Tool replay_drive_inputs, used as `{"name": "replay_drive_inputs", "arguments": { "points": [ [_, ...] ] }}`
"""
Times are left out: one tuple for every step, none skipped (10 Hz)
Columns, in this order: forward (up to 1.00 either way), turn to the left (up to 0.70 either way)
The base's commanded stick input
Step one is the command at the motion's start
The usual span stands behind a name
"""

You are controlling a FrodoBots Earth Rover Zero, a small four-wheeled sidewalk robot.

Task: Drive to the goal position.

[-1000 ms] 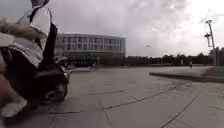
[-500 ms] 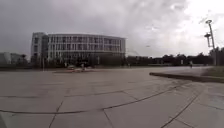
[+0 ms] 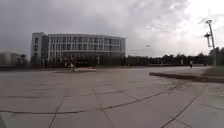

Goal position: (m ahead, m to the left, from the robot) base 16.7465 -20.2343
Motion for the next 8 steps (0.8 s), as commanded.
{"name": "replay_drive_inputs", "arguments": {
  "points": [
    [0.7, -0.01],
    [0.7, -0.01],
    [0.7, -0.01],
    [0.7, -0.01],
    [0.7, -0.01],
    [0.7, -0.01],
    [0.7, -0.01],
    [0.7, -0.01]
  ]
}}
